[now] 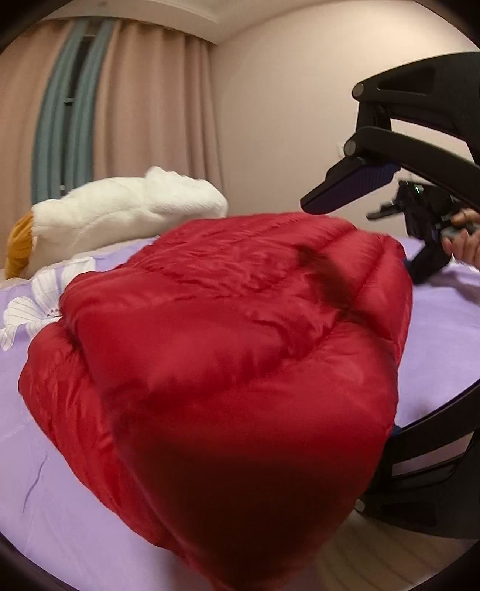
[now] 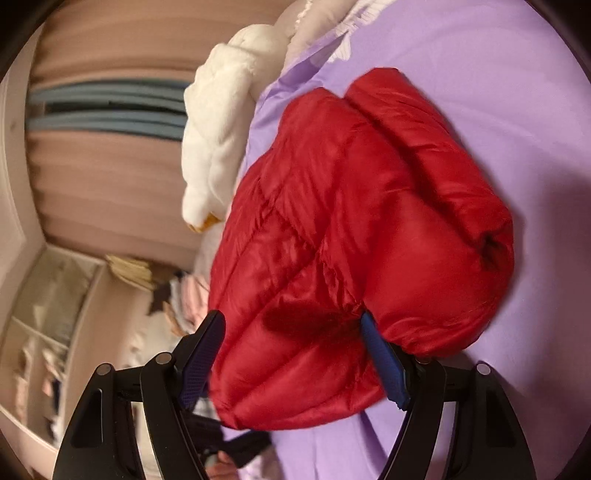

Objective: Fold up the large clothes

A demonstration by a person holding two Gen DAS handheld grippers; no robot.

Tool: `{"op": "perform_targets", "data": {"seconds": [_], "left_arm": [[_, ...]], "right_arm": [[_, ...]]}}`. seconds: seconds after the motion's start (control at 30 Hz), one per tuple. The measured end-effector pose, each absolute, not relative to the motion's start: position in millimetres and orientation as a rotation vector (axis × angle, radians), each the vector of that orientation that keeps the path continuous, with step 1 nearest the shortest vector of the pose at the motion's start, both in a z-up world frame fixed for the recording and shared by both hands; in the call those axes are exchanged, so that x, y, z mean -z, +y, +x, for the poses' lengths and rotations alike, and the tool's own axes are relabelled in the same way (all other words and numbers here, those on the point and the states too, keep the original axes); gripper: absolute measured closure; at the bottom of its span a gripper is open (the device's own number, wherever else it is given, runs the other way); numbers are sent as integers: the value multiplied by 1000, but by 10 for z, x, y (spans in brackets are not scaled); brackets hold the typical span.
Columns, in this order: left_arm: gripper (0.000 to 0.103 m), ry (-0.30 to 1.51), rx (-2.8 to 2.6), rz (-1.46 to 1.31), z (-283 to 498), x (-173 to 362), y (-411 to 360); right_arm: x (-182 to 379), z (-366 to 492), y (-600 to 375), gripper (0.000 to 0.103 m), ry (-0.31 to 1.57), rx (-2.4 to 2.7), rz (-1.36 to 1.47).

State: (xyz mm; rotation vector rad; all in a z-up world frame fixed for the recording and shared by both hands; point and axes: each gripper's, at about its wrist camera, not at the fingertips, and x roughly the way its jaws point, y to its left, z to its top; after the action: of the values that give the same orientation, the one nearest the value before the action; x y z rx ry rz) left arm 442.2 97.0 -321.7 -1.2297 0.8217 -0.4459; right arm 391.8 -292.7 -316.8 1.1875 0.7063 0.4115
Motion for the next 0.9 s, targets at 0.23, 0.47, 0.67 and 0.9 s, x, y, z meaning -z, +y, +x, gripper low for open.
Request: {"op": "perform_targets", "data": {"seconds": [0.23,0.47,0.67,0.9], "left_arm": [[22,891,421,-1064,4321,3079,1020],[21,833,396,-1138,4283,3124,1118],[21,822,426,-1155,4391,3124,1064],[41,764,330,-981,4471,3120,913]], "right_arm": [[3062,3634,-3141,28,740,-361,1156],[3051,3395,-3194,28,796,-179,1058],[3167,3616,-3156,16,684,-229,1244],[3079,3881,-2902,13,703,-163,1044]]}}
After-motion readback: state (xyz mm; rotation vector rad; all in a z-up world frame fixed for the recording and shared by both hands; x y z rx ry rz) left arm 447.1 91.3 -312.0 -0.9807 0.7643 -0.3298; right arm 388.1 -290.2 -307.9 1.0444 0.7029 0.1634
